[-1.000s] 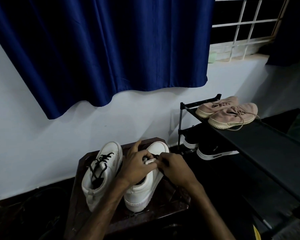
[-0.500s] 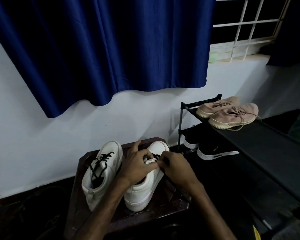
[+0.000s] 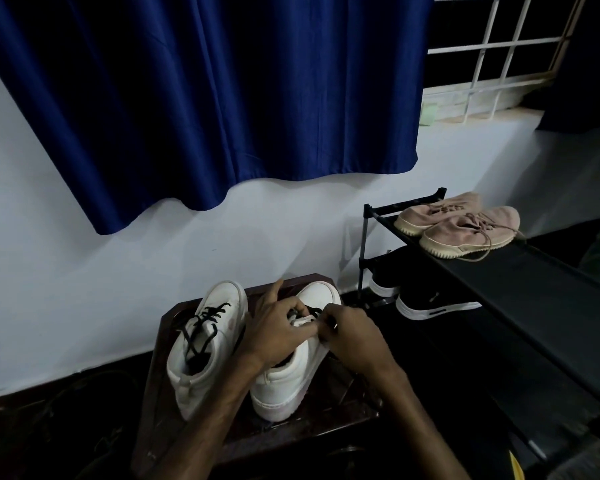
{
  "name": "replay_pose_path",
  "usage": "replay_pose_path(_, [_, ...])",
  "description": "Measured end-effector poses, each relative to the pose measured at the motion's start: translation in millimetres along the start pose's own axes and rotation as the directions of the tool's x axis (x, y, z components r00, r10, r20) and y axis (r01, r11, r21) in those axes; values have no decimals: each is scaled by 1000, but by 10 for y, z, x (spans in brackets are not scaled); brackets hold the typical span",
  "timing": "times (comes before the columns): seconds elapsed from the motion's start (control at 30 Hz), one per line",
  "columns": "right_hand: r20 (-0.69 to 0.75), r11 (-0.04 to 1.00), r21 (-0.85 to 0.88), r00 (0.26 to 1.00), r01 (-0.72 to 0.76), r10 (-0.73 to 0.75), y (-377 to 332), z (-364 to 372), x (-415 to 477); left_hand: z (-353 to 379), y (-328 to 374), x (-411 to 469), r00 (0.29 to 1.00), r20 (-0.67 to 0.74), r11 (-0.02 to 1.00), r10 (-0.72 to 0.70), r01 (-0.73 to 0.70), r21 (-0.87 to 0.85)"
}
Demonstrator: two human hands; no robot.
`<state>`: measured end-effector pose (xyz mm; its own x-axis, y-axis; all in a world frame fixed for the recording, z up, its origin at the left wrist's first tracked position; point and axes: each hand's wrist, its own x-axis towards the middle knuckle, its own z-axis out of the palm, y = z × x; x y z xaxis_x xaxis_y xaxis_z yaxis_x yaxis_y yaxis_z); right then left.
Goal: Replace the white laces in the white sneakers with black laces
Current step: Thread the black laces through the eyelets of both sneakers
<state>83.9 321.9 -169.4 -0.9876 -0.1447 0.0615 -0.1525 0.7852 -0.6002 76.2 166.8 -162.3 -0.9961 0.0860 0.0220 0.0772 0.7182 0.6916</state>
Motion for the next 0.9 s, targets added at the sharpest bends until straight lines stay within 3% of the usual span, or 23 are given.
replay_pose_path(0.07, [26,1000,29,1000,3,-4,42,-5,-13,-10,14,3,1000,3,1000,-4,4,4])
replay_pose_path(0.13, [206,993,-114,978,-8,31,111,-141,-73,-6,9,11,1000,-1,1000,11,-11,5])
replay_pose_path(0.2, [444,969,-246,887,-21,131,189,-292,-156,2,-7,11,1000,-1,1000,24,-24,1])
replay_pose_path(0.23, [494,963,-269,854,-29,164,205,-350,-184,-4,-11,8,1000,0,1000,25,-25,-7])
replay_pose_path(0.27, [482,959,-282,858,-39,177,219,-378,-183,-6,-15,10,1000,-4,999,27,-27,-19])
replay_pose_path(0.33, [308,963,-264,941,-55,138,189,-385,-115,3,-11,19,1000,-6,999,29,-30,-41])
replay_pose_path(0.4, [135,994,-103,990,-28,42,107,-274,-8,15,-19,10,1000,-3,999,28,-28,-28])
replay_pose_path(0.47, [72,999,28,997,18,-20,4,-131,55,16,-18,1,1000,-1,1000,27,-27,-8])
replay_pose_path(0.57, [72,1000,13,997,16,-17,57,-36,31,0,11,-6,1000,7,1000,15,-15,10])
replay_pose_path(0.7, [405,959,-281,910,33,87,194,-318,-120,-23,57,-17,1000,27,1000,-6,5,22])
replay_pose_path(0.8, [281,943,-331,958,44,54,98,-394,-51,-5,21,-9,1000,25,1000,12,-13,17])
replay_pose_path(0.9, [126,981,-194,991,-15,40,25,-226,83,12,-5,-20,1000,-24,999,19,-20,-33])
